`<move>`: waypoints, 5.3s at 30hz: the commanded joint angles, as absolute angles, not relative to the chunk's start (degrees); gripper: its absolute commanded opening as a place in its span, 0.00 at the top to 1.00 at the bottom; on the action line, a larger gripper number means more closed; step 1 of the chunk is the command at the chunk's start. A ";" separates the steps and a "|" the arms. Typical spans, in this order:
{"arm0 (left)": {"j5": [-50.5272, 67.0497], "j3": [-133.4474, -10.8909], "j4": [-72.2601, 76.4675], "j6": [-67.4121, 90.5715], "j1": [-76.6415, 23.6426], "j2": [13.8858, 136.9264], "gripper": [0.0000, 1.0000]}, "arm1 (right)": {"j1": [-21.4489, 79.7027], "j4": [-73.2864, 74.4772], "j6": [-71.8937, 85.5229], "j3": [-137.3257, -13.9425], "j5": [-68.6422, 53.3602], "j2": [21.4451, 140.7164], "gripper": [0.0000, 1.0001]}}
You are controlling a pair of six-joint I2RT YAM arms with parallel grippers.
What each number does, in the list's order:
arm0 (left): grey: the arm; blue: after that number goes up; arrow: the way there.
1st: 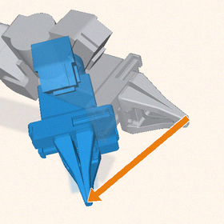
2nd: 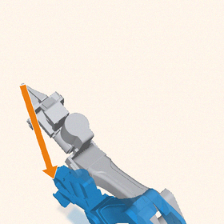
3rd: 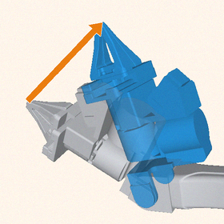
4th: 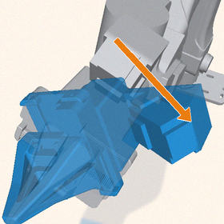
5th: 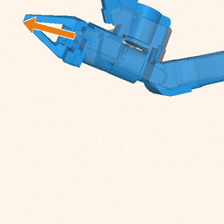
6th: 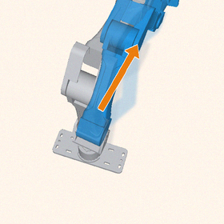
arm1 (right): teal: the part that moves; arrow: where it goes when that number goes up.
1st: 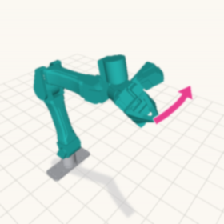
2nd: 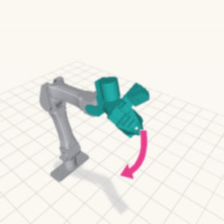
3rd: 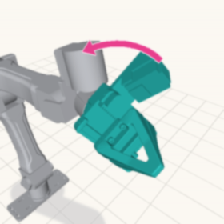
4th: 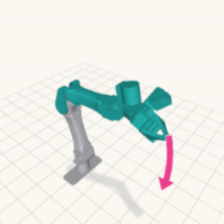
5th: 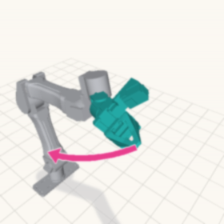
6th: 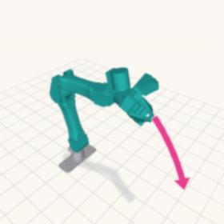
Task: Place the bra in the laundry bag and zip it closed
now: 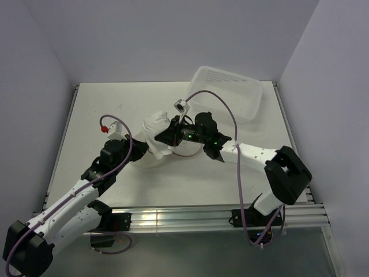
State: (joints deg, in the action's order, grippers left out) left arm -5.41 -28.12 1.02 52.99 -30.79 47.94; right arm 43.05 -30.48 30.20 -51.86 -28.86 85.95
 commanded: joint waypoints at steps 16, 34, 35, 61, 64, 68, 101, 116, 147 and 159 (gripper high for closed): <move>-11.42 -21.62 -4.14 49.57 -30.94 39.73 1.00 | 44.73 -26.63 28.92 -62.41 -31.31 102.47 1.00; -6.33 -16.70 7.73 50.63 -30.94 35.86 1.00 | 49.57 -37.71 44.90 -58.09 -21.90 111.53 1.00; -5.89 -16.44 8.78 50.71 -30.94 35.95 1.00 | 49.83 -36.66 45.43 -58.97 -19.10 112.14 1.00; -5.54 -11.51 15.12 55.81 -32.87 39.02 1.00 | 58.98 -35.34 59.25 -51.34 9.58 104.79 0.10; -6.85 -12.57 13.80 54.93 -32.78 38.50 1.00 | 57.66 -32.97 56.70 -48.61 8.80 100.64 0.10; -8.35 -13.27 11.95 54.41 -32.78 38.50 1.00 | 56.69 -27.11 51.78 -48.33 6.25 97.21 0.08; -7.21 -13.80 10.81 53.61 -32.78 35.51 1.00 | 43.96 -2.03 35.34 -39.65 10.01 72.26 0.32; -5.89 -14.50 11.25 52.47 -32.87 35.16 1.00 | 40.08 4.13 36.03 -27.68 15.56 70.56 0.59; -2.64 -19.94 11.43 51.33 -32.96 37.44 1.00 | 39.90 19.39 27.52 -46.12 18.81 45.62 1.00; -3.60 -23.02 14.15 48.87 -34.45 41.57 1.00 | 41.65 19.43 21.36 -59.93 17.06 49.47 1.00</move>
State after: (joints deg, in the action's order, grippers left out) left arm -4.69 -20.93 9.50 50.37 -33.47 40.71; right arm 40.82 20.45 25.04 -53.43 17.39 49.25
